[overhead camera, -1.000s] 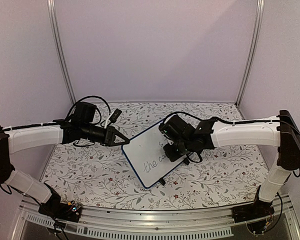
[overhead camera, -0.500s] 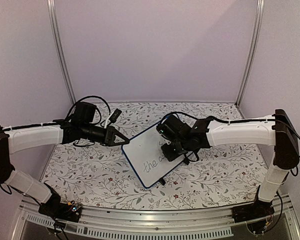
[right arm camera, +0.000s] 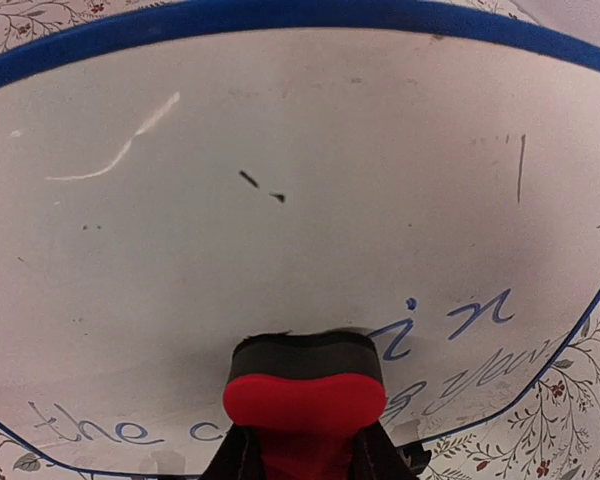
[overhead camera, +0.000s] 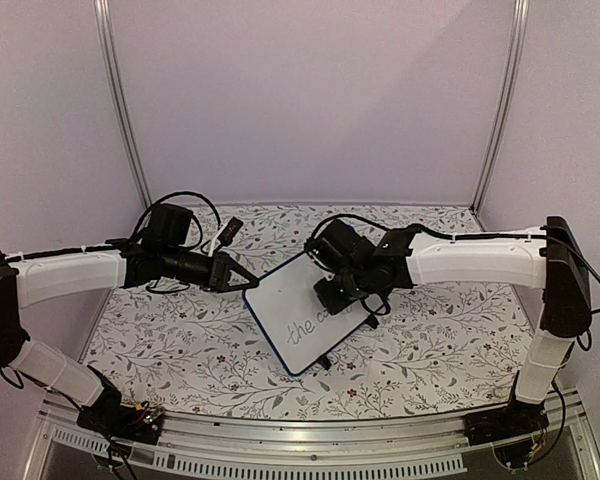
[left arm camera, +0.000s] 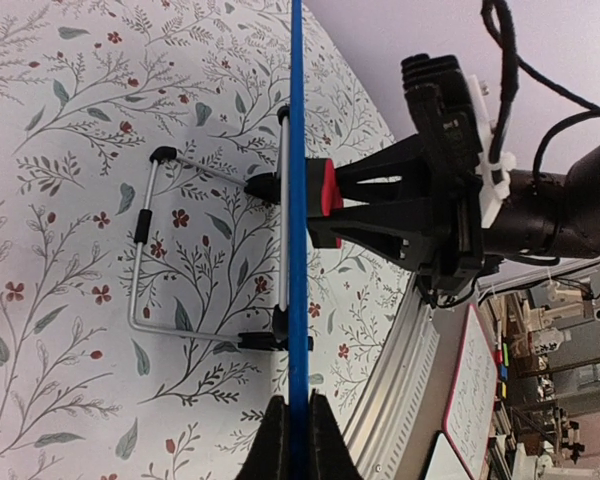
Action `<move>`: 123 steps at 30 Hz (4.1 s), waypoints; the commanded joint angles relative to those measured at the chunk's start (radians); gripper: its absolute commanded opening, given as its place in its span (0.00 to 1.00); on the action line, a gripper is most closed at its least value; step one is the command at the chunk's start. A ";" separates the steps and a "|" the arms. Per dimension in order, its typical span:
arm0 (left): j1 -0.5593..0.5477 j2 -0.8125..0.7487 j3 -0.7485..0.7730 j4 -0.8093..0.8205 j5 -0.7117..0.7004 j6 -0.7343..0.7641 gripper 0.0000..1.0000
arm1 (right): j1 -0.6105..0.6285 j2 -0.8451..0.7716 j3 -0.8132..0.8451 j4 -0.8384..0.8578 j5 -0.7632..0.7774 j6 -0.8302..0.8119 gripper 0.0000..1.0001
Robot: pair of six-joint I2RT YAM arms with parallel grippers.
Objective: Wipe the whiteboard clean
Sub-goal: Erase the whiteboard at the center of the board.
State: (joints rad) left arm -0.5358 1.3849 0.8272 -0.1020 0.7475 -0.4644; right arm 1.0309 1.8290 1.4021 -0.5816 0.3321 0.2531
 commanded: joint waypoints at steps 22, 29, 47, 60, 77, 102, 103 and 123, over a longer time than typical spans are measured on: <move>-0.005 -0.021 -0.004 0.009 0.027 0.005 0.00 | -0.012 -0.102 -0.082 0.016 0.053 0.022 0.20; -0.005 -0.018 -0.005 0.011 0.027 0.004 0.00 | -0.014 -0.105 -0.144 0.046 0.041 0.047 0.20; -0.006 -0.030 -0.006 0.012 0.027 0.007 0.00 | -0.025 0.012 -0.041 0.070 0.030 0.007 0.20; -0.007 -0.037 -0.006 0.015 0.035 0.005 0.00 | -0.026 0.070 0.118 0.043 0.031 -0.045 0.20; -0.005 -0.033 -0.006 0.018 0.035 0.003 0.00 | -0.035 -0.093 -0.029 0.027 0.068 -0.011 0.20; -0.005 -0.028 -0.007 0.021 0.039 0.006 0.00 | -0.052 -0.008 -0.039 0.060 0.020 -0.009 0.20; -0.005 -0.026 -0.008 0.021 0.039 0.005 0.00 | -0.052 -0.004 -0.034 0.060 0.015 -0.012 0.20; -0.002 -0.024 -0.008 0.024 0.043 0.004 0.00 | -0.052 0.031 0.093 0.022 0.005 -0.053 0.20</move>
State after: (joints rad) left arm -0.5339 1.3743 0.8249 -0.1020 0.7403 -0.4755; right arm 0.9852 1.8523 1.4876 -0.5663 0.3412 0.2039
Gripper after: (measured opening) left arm 0.027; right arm 0.233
